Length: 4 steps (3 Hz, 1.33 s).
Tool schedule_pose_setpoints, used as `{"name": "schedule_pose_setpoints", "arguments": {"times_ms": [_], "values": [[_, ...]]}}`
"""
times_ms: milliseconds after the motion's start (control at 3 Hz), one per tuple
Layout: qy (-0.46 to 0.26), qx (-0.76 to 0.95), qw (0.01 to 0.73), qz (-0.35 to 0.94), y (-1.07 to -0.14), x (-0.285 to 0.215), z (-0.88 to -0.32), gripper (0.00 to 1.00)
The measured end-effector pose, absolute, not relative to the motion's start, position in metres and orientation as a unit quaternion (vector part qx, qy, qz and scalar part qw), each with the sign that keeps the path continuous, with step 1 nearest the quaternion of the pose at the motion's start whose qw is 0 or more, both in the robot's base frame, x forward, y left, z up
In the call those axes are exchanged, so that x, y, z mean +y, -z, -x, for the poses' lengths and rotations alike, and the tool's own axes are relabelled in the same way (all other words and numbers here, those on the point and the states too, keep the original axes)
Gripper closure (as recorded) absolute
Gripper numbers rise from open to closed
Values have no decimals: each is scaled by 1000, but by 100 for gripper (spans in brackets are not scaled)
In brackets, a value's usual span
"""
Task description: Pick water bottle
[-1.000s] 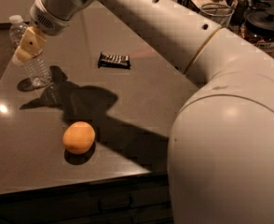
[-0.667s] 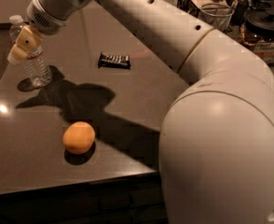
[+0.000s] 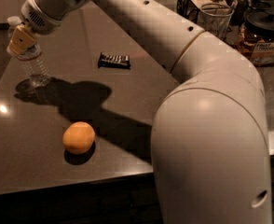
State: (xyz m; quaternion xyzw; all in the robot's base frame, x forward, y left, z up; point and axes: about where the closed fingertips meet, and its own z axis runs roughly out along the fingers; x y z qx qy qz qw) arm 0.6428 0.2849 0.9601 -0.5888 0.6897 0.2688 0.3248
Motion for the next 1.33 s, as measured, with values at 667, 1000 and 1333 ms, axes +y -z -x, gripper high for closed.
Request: {"name": "schedule_pose_setpoints", "arguments": {"times_ms": [667, 1000, 1333], "values": [[-313, 656, 343, 595, -1009, 277, -628, 90], [-319, 621, 353, 623, -1071, 262, -613, 100], [-319, 619, 354, 625, -1076, 260, -612, 100]]}}
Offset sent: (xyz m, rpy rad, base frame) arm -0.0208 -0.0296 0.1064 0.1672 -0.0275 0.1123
